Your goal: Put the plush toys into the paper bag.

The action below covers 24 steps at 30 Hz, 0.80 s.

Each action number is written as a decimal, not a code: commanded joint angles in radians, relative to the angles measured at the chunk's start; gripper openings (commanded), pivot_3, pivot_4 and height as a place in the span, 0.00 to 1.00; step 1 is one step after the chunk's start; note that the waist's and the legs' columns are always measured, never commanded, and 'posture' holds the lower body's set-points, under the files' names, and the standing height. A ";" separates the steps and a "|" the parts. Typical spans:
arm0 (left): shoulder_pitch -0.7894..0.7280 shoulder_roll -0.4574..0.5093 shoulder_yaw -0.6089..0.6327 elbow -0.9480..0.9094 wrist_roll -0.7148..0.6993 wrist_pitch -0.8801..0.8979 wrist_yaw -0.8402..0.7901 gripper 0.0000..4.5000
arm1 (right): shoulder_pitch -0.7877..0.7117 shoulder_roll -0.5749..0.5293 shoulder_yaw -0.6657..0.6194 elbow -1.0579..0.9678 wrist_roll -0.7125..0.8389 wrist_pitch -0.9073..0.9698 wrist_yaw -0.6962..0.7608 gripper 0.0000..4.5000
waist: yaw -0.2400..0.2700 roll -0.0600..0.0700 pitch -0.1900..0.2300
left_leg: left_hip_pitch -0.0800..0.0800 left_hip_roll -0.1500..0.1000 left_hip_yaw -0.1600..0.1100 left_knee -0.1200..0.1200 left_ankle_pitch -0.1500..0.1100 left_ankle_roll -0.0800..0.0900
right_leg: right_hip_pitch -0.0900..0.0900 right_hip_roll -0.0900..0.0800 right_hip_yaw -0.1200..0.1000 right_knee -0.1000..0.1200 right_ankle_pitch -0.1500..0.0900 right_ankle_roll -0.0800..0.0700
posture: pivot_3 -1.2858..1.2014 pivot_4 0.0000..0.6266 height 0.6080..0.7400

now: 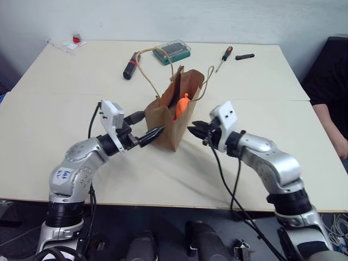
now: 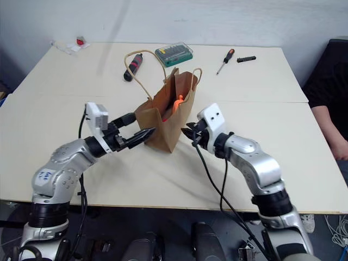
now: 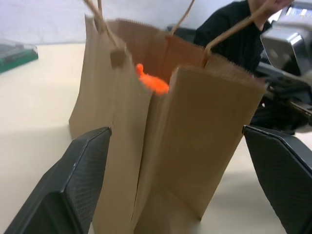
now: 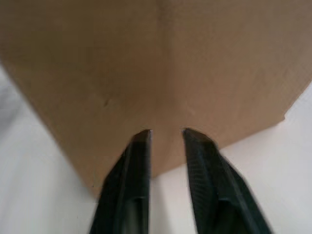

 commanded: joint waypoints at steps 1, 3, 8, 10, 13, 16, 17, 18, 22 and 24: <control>-0.037 -0.011 -0.011 -0.003 0.017 -0.045 -0.020 1.00 | -0.045 0.035 0.010 0.037 -0.036 -0.048 0.015 0.01 | 0.000 0.000 0.000 | 0.000 0.000 0.000 0.000 0.000 0.000 | 0.000 0.000 0.000 0.001 0.000 0.000 | 0.52 0.24 1.00; -0.040 -0.023 -0.021 -0.003 0.025 -0.053 -0.021 1.00 | -0.059 0.062 0.022 0.064 -0.057 -0.061 0.016 0.01 | 0.001 0.000 0.000 | -0.001 0.000 0.000 0.000 0.000 0.000 | 0.000 0.000 0.000 0.001 0.000 0.000 | 0.52 0.24 1.00; -0.046 -0.064 -0.044 -0.005 0.035 -0.061 -0.010 1.00 | -0.067 0.122 0.034 0.089 -0.094 -0.075 0.012 0.01 | 0.000 0.000 0.000 | -0.001 0.000 0.000 0.000 -0.001 0.001 | 0.000 -0.001 0.000 0.001 0.000 0.000 | 0.52 0.24 1.00; -0.052 -0.085 -0.057 -0.002 0.055 -0.069 0.009 1.00 | -0.063 0.137 0.041 0.092 -0.109 -0.081 0.013 0.01 | 0.000 0.000 0.000 | -0.001 0.000 0.000 0.000 0.000 0.001 | 0.000 -0.001 0.000 0.001 0.000 0.000 | 0.52 0.24 1.00; -0.085 -0.123 -0.068 0.055 0.127 -0.098 0.084 1.00 | -0.059 0.149 0.052 0.088 -0.123 -0.084 0.024 0.01 | 0.000 0.000 0.000 | 0.000 0.000 0.000 0.000 0.000 0.001 | 0.000 -0.001 0.000 0.001 0.000 0.000 | 0.52 0.24 1.00; -0.107 -0.149 -0.066 0.090 0.162 -0.101 0.130 1.00 | -0.053 0.154 0.048 0.077 -0.130 -0.089 0.035 0.01 | 0.000 0.000 0.000 | 0.000 0.000 0.000 0.000 0.000 0.001 | 0.000 0.000 -0.001 0.002 0.000 0.000 | 0.52 0.24 1.00; -0.114 -0.153 -0.064 0.101 0.172 -0.096 0.143 1.00 | -0.050 0.154 0.046 0.072 -0.132 -0.090 0.038 0.01 | 0.000 0.000 0.000 | 0.000 0.000 0.000 0.000 0.000 0.001 | 0.000 0.000 0.000 0.002 0.000 0.000 | 0.52 0.24 1.00; -0.117 -0.155 -0.063 0.106 0.178 -0.093 0.150 1.00 | -0.046 0.154 0.045 0.067 -0.134 -0.090 0.040 0.01 | -0.001 0.000 0.000 | 0.000 0.000 0.000 0.000 0.000 0.001 | 0.000 0.000 -0.001 0.002 0.000 0.000 | 0.52 0.24 1.00; -0.123 -0.142 -0.069 0.135 0.181 -0.083 0.118 0.92 | -0.028 0.136 0.023 0.051 -0.136 -0.088 0.044 0.00 | 0.000 0.000 0.000 | 0.000 0.000 0.000 0.000 0.000 0.001 | 0.000 0.000 -0.001 0.002 0.000 0.000 | 0.52 0.24 1.00; -0.133 -0.134 -0.070 0.157 0.183 -0.080 0.101 0.80 | -0.014 0.124 0.011 0.033 -0.135 -0.086 0.043 0.00 | 0.000 0.000 0.000 | -0.001 0.000 0.000 0.000 0.000 0.001 | 0.000 0.000 -0.001 0.002 0.000 0.000 | 0.52 0.24 1.00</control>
